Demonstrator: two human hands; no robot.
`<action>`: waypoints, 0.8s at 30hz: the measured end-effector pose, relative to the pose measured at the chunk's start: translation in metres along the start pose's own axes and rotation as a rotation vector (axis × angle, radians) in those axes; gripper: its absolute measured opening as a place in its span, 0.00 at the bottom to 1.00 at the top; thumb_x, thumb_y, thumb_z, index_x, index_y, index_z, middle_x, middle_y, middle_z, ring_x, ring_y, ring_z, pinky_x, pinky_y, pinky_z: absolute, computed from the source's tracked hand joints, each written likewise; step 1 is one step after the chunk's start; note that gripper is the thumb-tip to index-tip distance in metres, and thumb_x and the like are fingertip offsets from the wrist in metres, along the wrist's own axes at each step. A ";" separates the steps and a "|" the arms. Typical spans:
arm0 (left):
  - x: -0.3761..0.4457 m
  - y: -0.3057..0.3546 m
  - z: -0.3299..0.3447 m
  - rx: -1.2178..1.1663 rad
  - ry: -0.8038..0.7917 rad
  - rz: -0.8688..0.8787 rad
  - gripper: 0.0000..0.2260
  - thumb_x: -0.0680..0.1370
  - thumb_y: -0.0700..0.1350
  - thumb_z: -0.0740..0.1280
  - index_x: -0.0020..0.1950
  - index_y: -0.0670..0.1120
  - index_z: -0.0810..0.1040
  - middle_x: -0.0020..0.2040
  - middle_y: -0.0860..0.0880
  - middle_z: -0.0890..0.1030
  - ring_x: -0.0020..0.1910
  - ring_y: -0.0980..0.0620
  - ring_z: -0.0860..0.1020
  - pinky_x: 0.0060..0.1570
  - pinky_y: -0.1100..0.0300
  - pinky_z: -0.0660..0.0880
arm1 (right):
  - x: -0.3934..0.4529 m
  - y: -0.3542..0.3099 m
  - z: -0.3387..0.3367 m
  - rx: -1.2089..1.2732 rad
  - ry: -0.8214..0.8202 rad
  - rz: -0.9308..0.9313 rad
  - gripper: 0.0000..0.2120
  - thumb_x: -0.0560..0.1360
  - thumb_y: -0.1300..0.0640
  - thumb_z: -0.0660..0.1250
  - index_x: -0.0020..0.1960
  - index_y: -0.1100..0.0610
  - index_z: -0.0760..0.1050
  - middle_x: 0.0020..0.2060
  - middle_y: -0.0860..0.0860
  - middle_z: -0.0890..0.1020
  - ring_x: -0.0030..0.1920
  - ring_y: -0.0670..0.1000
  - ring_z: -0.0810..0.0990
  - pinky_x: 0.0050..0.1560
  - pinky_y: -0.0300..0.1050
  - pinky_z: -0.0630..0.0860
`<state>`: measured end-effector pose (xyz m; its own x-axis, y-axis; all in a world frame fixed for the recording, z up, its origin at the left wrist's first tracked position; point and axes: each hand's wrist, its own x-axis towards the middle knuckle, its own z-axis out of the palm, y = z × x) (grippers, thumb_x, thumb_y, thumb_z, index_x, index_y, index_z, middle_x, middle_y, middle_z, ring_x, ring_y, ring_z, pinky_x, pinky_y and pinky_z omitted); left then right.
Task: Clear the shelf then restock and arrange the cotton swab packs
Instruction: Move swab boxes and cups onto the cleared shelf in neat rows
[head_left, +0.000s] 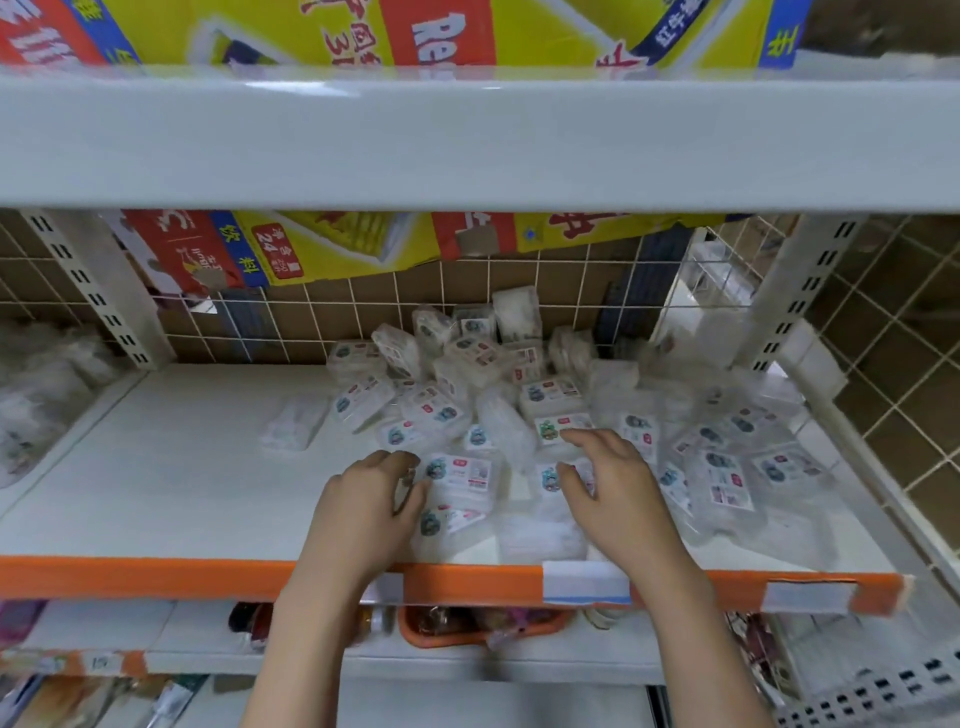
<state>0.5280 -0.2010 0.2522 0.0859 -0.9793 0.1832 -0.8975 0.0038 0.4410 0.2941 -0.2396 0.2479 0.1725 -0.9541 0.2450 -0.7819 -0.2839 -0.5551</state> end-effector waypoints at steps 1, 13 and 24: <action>0.004 0.000 -0.001 -0.003 0.009 0.002 0.22 0.72 0.56 0.57 0.56 0.44 0.80 0.48 0.46 0.82 0.46 0.42 0.79 0.44 0.52 0.75 | 0.001 0.000 0.000 -0.004 0.004 0.004 0.18 0.76 0.58 0.64 0.66 0.57 0.72 0.63 0.53 0.74 0.63 0.54 0.71 0.64 0.48 0.66; 0.022 0.002 0.007 -0.021 -0.015 0.025 0.23 0.72 0.56 0.57 0.58 0.45 0.80 0.51 0.44 0.82 0.50 0.42 0.80 0.47 0.50 0.76 | 0.007 0.008 0.005 -0.024 0.053 0.016 0.18 0.74 0.56 0.62 0.62 0.60 0.75 0.57 0.56 0.78 0.58 0.57 0.75 0.60 0.48 0.69; 0.051 0.057 0.028 -0.083 0.080 0.011 0.14 0.77 0.47 0.66 0.61 0.44 0.78 0.57 0.44 0.79 0.55 0.43 0.77 0.51 0.52 0.74 | 0.040 0.068 -0.037 -0.041 0.054 0.001 0.16 0.76 0.59 0.65 0.64 0.59 0.74 0.60 0.55 0.76 0.61 0.56 0.72 0.61 0.45 0.67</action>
<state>0.4687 -0.2559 0.2622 0.1132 -0.9599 0.2566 -0.8599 0.0347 0.5092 0.2260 -0.2939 0.2492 0.1397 -0.9476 0.2872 -0.8059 -0.2773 -0.5230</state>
